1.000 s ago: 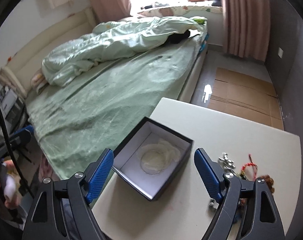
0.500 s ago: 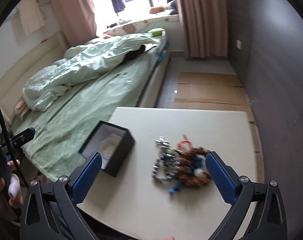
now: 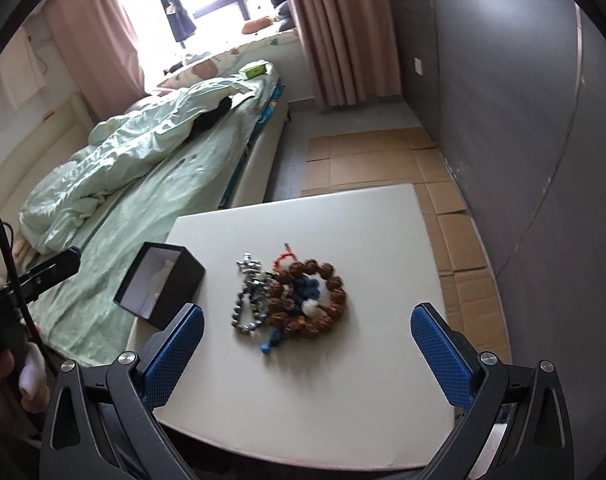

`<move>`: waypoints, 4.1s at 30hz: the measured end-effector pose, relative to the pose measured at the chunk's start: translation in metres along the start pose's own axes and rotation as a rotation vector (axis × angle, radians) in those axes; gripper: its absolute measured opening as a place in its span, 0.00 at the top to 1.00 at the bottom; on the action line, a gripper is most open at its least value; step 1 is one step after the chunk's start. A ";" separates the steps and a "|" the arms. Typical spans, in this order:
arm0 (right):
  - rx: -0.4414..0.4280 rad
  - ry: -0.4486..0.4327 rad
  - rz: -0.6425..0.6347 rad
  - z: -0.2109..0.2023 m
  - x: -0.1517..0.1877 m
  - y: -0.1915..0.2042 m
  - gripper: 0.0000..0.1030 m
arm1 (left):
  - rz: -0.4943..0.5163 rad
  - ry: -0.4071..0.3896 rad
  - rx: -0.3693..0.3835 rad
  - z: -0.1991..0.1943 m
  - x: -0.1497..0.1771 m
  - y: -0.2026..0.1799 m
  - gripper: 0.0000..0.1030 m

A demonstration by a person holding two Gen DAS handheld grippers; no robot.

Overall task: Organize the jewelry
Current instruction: 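Move the left gripper to the pile and grasp the brown seed-bead bracelet, then lower the brown bracelet into the box with the left gripper while the right gripper grasps the blue bead strand, then carry the blue bead strand into the black box and open the right gripper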

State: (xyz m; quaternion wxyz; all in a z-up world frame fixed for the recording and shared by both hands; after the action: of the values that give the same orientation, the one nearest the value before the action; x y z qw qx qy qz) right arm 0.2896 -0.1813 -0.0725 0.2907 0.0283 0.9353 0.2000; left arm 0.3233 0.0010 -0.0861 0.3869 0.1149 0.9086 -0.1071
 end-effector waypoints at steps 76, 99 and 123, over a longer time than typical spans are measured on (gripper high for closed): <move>-0.002 0.217 0.039 0.145 0.001 0.011 0.28 | 0.007 0.059 -0.039 0.026 -0.020 0.033 0.82; -0.072 0.108 -0.044 0.089 -0.024 0.061 0.90 | -0.120 0.054 -0.151 0.006 0.011 0.096 0.81; -0.198 0.157 -0.256 0.089 -0.003 0.194 0.90 | -0.262 0.007 -0.159 -0.045 0.054 0.149 0.28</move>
State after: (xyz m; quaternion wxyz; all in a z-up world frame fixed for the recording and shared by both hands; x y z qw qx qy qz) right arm 0.3292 0.0283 -0.0620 0.2411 -0.1352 0.9269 0.2540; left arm 0.2996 0.1618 -0.1112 0.3743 -0.0353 0.9228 -0.0842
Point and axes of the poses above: each gripper's, at about its wrist camera, not at the fingertips, and z roughly the way its jaws point, y to its left, x to its underside, the point moved 3 cm from there along z, roughly the way its jaws point, and after that the axes turned 13 degrees about z, right-handed, at the moved point
